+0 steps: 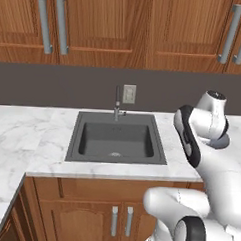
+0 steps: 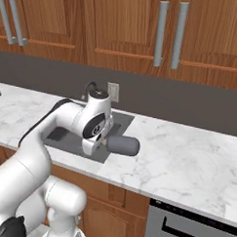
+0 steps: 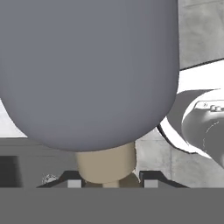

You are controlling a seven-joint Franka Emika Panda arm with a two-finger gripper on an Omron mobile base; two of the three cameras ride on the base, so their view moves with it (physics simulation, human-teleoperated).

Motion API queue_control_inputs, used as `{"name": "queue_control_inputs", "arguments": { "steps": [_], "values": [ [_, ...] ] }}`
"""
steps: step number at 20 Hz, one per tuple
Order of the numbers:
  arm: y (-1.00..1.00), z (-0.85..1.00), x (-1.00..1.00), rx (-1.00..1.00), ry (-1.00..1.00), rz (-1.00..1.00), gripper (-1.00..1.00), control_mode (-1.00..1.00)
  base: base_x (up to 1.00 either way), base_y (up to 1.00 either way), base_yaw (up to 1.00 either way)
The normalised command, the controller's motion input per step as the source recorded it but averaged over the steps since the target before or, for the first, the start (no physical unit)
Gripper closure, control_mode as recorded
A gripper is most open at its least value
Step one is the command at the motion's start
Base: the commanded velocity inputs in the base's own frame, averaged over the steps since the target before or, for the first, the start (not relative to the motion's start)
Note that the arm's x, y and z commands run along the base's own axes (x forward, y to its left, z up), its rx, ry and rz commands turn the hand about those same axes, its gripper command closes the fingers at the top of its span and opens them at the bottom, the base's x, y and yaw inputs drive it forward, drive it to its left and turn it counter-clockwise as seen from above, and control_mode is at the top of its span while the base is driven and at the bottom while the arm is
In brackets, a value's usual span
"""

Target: Restock the sink supplies by placing the sponge and soap dispenser on the counter and next to the sink. Make sure the soap dispenser is upright.

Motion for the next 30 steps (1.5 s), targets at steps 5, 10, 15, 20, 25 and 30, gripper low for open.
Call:
{"name": "queue_control_inputs", "arguments": {
  "steps": [5, 10, 15, 20, 25, 30],
  "values": [
    [-0.15, 0.17, 0.66, 0.33, 0.0, 0.19, 1.0, -1.0, 0.0, 0.0, 0.0],
    [-0.08, 0.18, 0.4, 0.3, 0.0, 0.2, 1.0, -1.0, 0.0, 0.0, 0.0],
    [0.04, 0.21, 0.05, 0.19, 0.0, 0.02, 1.0, -1.0, 0.0, 0.0, 0.0],
    [0.17, 0.02, 0.03, 0.24, 0.01, 0.0, 1.0, -1.0, 0.0, 0.0, 0.0],
    [0.25, 0.0, 0.07, 0.24, 0.02, 0.0, 1.0, -1.0, 0.0, 0.0, 0.0],
    [0.01, 0.0, 0.0, 0.18, -0.02, 0.0, 1.0, -1.0, 0.0, 0.0, 0.0]
  ]
}}
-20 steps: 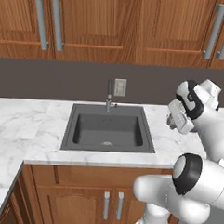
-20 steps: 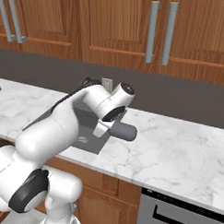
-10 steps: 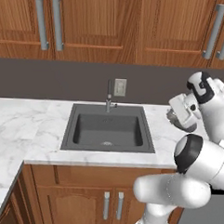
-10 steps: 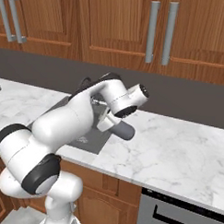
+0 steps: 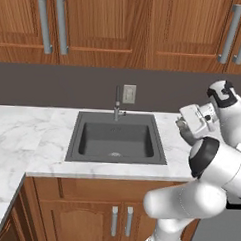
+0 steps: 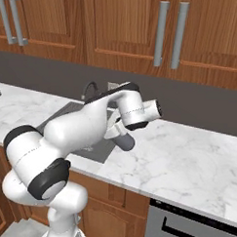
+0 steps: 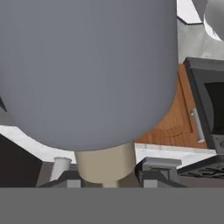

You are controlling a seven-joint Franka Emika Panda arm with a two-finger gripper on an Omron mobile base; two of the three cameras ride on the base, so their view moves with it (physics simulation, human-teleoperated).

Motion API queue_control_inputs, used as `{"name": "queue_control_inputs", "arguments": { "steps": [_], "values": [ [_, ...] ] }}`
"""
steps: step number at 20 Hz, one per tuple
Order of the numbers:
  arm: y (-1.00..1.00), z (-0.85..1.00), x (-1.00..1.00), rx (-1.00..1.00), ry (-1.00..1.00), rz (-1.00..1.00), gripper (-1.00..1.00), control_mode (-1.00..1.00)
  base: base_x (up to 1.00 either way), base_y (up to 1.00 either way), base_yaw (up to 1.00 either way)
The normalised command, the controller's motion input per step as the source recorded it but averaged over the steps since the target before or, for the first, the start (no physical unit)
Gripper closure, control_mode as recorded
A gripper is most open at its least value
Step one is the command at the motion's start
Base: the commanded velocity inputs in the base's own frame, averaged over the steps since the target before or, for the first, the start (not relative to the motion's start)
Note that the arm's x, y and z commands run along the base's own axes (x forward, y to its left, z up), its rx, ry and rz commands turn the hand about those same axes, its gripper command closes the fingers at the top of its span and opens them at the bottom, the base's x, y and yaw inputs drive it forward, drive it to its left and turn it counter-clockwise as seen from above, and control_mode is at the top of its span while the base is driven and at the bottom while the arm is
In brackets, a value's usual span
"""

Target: Restock the sink supplies by placing the sponge and soap dispenser on the counter and next to the sink. Make sure the soap dispenser is upright.

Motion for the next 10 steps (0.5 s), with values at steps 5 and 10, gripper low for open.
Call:
{"name": "queue_control_inputs", "arguments": {
  "steps": [5, 10],
  "values": [
    [-0.12, 0.0, 0.12, 0.11, -0.02, -0.05, 1.0, -1.0, 0.0, 0.0, 0.0],
    [-0.02, 0.0, 0.21, 0.18, -0.01, -0.04, 1.0, -1.0, 0.0, 0.0, 0.0]
  ]
}}
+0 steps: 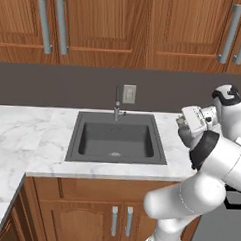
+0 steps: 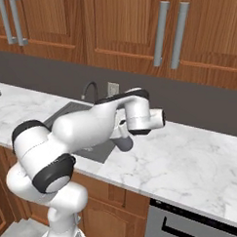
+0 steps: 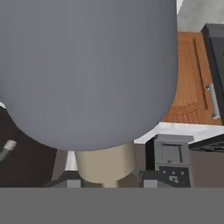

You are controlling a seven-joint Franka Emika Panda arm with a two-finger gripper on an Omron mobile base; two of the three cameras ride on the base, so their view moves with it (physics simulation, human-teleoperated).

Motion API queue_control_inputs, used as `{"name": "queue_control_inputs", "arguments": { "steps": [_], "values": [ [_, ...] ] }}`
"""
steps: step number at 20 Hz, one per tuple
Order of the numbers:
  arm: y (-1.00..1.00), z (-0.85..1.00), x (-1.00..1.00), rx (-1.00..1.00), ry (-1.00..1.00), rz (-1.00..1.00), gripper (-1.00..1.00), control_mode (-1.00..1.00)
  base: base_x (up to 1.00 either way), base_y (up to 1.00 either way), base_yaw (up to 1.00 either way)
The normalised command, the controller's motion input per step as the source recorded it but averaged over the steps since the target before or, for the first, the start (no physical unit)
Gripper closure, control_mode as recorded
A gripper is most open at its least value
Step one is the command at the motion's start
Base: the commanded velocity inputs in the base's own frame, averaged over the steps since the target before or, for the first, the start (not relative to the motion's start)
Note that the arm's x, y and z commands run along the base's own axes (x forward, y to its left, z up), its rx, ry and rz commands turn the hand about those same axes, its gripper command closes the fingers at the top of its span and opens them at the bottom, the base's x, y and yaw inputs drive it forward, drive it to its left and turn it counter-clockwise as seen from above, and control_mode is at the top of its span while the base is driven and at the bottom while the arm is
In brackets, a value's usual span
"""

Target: Restock the sink supplies by placing the sponge and soap dispenser on the counter and next to the sink. Make sure the soap dispenser is upright.

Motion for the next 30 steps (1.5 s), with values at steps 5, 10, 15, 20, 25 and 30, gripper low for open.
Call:
{"name": "queue_control_inputs", "arguments": {
  "steps": [5, 10, 15, 20, 25, 30],
  "values": [
    [-0.05, 0.0, 0.31, 0.23, 0.0, -0.01, 1.0, -1.0, 0.0, 0.0, 0.0],
    [-0.12, 0.0, 0.4, 0.19, 0.0, 0.0, 1.0, -1.0, 0.0, 0.0, 0.0],
    [-0.13, -0.04, 0.43, 0.12, -0.02, 0.0, 1.0, -1.0, 0.0, 0.0, 0.0],
    [-0.07, -0.2, 0.35, 0.02, -0.05, 0.0, 1.0, -1.0, 0.0, 0.0, 0.0],
    [-0.05, -0.28, 0.21, 0.01, -0.06, 0.0, 1.0, -1.0, 0.0, 0.0, 0.0],
    [-0.04, -0.18, 0.19, 0.09, -0.01, 0.0, 1.0, -1.0, 0.0, 0.0, 0.0]
  ]
}}
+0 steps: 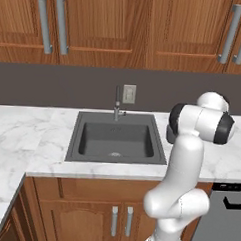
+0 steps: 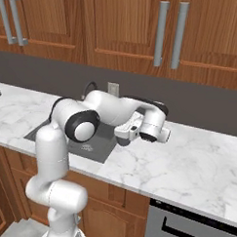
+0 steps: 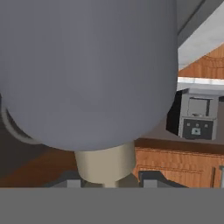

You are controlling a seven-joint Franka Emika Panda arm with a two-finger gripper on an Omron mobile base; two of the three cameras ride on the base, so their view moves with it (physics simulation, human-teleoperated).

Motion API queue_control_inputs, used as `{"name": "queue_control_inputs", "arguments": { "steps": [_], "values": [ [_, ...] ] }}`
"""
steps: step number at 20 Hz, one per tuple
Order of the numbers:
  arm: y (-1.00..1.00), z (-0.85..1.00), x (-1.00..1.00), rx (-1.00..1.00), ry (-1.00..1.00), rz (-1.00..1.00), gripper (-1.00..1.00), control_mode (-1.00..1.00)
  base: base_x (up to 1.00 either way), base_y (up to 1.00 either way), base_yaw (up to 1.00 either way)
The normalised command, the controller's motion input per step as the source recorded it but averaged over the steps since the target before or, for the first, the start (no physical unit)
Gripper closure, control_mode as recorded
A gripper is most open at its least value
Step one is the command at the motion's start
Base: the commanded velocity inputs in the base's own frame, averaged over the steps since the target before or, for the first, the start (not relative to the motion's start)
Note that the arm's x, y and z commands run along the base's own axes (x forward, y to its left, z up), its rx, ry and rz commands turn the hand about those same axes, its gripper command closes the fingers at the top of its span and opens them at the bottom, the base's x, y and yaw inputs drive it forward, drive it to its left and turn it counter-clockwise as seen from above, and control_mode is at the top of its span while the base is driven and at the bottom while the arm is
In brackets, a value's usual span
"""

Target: Restock the sink supplies by placing the sponge and soap dispenser on the counter and next to the sink. Make sure the soap dispenser is upright.

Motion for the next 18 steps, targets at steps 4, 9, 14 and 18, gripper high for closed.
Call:
{"name": "queue_control_inputs", "arguments": {
  "steps": [4, 9, 14, 18],
  "values": [
    [-0.08, -0.18, 0.22, 0.12, 0.0, 0.0, 1.0, -1.0, 0.0, 0.0, 0.0],
    [-0.12, -0.23, 0.26, 0.1, 0.0, 0.0, 1.0, -1.0, 0.0, 0.0, 0.0],
    [-0.34, -0.26, 0.12, 0.0, 0.0, 0.0, 1.0, -1.0, 0.0, 0.0, 0.0],
    [-0.24, -0.14, 0.12, -0.02, 0.01, 0.0, 1.0, -1.0, 0.0, 0.0, 0.0]
  ]
}}
